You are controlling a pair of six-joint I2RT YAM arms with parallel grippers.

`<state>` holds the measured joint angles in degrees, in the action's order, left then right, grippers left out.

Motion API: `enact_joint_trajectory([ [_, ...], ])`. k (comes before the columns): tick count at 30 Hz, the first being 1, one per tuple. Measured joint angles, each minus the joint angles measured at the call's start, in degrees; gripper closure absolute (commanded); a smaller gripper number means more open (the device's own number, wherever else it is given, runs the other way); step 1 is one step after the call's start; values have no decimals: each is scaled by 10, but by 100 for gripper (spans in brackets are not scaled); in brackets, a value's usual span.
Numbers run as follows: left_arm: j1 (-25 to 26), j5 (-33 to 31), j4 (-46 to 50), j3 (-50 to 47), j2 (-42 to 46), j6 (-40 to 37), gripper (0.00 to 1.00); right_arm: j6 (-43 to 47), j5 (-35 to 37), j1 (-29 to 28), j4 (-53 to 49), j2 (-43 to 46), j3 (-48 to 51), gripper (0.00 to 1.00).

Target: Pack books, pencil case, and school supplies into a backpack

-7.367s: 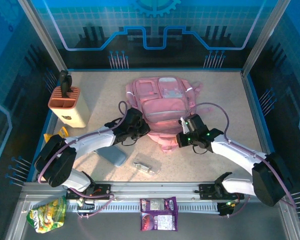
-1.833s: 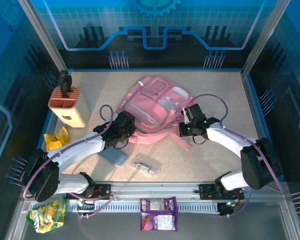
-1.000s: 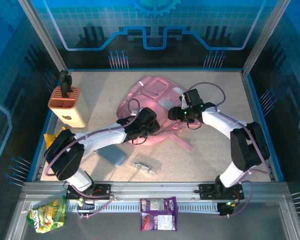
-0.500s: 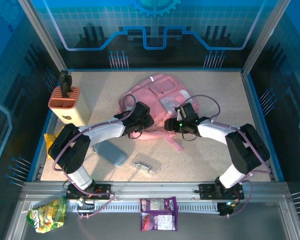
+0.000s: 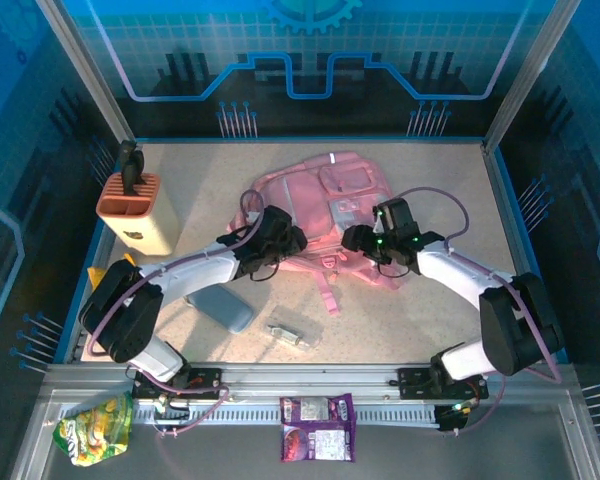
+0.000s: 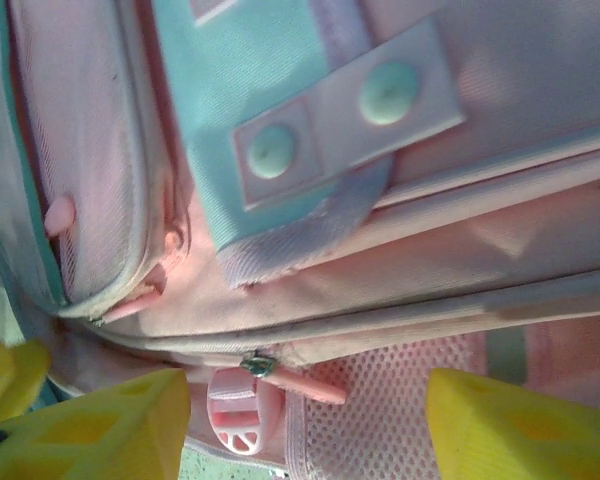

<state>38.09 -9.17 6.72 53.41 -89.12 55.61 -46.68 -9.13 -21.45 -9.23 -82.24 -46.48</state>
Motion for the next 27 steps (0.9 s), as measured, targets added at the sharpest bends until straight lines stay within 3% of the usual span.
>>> enact_joint_trajectory([
  [6, 42, 0, 3, 6, -2, 13, 43, -59, -7, 6, 11, -22, 0, 47],
  [19, 64, 0, 5, 57, -65, 14, 42, -144, -15, 10, 49, -84, -8, 40],
  [27, 75, 0, 20, 68, -66, 14, 41, -175, -28, 10, 89, -117, -17, 71],
])
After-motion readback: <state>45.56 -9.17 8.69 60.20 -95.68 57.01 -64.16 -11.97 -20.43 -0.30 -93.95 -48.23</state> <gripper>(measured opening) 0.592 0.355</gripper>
